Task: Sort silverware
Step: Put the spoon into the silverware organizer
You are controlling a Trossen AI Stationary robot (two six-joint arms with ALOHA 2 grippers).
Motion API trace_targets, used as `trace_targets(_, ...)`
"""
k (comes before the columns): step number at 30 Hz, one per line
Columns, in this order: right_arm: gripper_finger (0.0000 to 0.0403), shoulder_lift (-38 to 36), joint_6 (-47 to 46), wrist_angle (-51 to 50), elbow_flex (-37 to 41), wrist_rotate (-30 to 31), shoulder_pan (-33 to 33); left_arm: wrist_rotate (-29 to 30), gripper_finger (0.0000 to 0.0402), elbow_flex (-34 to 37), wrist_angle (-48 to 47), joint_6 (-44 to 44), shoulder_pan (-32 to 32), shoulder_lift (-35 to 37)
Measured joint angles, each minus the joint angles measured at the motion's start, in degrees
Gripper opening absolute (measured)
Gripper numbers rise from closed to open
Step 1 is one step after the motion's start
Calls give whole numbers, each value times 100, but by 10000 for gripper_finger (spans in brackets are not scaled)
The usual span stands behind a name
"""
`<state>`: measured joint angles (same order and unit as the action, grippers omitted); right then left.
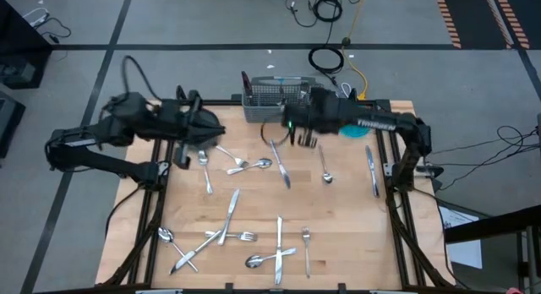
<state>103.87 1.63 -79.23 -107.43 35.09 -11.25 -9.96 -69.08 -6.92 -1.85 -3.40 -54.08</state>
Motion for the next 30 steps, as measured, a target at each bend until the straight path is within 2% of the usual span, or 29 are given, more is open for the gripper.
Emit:
trace_targets(2, 0, 279, 376, -391, -528, 38, -262, 0, 11, 0, 1, -1, 0, 136)
trace_targets(5, 0, 908, 971, -1065, -1452, 564, -496, 81, 11, 0, 2, -2, 0, 285)
trace_targets(9, 0, 1642, 2239, -1008, -2390, 1259, -559, 251, 11, 0, -5, -2, 0, 394)
trace_targets(11, 0, 2030, 2852, -1041, -2767, 1843, -507, 314, 11, 0, -6, -4, -2, 424)
trace_targets(14, 0, 2379, 3933, -1043, -2623, 2691, -468, 347, 11, 0, -4, -4, -2, 432)
trace_targets(17, 0, 2684, 4133, -857, -2609, 3012, -487, 348, 11, 1, -18, -4, 0, 432)
trace_targets(20, 0, 2907, 4218, -369, -2615, 4015, -581, 348, 11, 2, -28, -4, 0, 432)
trace_targets(26, 0, 2997, 5355, 688, -2613, 3915, -621, 348, 11, 4, -275, -7, 0, 440)
trace_targets(30, 0, 3008, 5906, 1006, -2613, 3487, -579, 348, 11, 4, -509, -7, -1, 441)
